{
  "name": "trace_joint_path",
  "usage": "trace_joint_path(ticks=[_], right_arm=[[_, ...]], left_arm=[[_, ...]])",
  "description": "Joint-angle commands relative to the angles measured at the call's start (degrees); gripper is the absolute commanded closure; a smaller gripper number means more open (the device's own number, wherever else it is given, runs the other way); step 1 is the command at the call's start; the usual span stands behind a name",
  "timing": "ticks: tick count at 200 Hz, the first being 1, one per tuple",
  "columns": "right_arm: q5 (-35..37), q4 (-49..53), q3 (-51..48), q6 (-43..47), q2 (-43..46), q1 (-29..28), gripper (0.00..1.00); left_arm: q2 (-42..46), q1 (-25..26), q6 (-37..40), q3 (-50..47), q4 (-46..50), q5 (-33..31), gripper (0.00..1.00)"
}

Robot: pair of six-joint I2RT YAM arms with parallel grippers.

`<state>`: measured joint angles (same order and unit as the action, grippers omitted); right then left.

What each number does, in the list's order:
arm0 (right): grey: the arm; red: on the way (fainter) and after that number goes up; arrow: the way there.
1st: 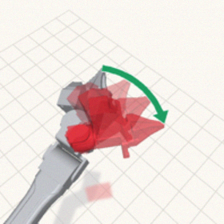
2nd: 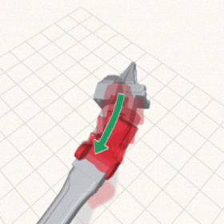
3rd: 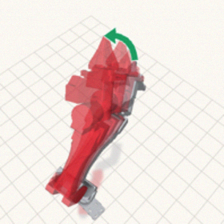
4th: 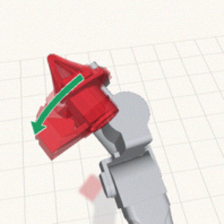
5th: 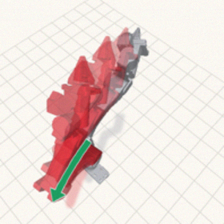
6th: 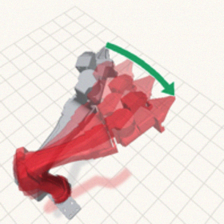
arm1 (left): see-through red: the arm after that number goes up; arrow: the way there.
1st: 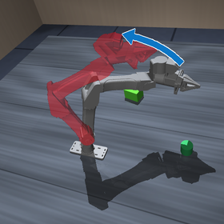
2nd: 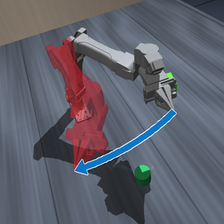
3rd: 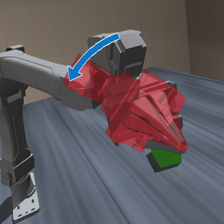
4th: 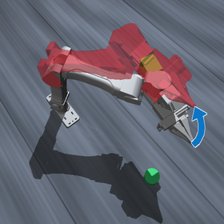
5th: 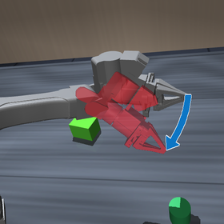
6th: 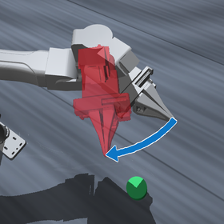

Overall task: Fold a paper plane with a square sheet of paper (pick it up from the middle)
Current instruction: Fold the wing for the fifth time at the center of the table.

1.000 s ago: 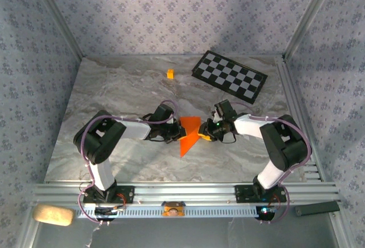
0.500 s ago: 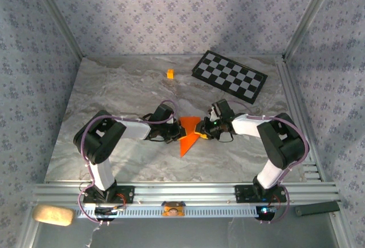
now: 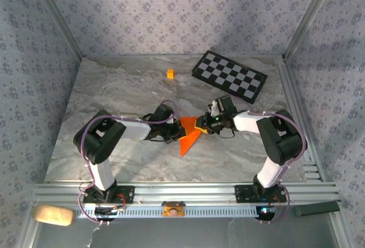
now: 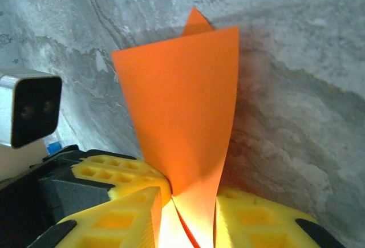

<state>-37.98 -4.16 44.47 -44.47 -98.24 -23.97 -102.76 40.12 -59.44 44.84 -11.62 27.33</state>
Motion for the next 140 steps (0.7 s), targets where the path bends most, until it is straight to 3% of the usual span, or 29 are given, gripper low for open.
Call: trace_joint_path(ticks=[1,78,114,140], right_arm=[[-3.7,-0.3,2.2,3.1,-1.9,0.6,0.71],[-5.0,2.7,4.2,6.1,-4.5,1.7,0.74],[-5.7,2.8,4.1,6.5,-4.8,1.9,0.79],[-5.5,3.3,4.3,6.7,-5.5,2.0,0.88]], left_arm=[[-1.5,-0.7,0.8,-0.8,6.0,-3.2,1.00],[-0.9,-0.7,0.8,-0.5,6.2,-3.4,1.00],[-0.5,-0.8,0.9,-0.4,6.3,-3.4,1.00],[0.4,-0.7,0.8,-0.9,5.2,-3.3,0.97]])
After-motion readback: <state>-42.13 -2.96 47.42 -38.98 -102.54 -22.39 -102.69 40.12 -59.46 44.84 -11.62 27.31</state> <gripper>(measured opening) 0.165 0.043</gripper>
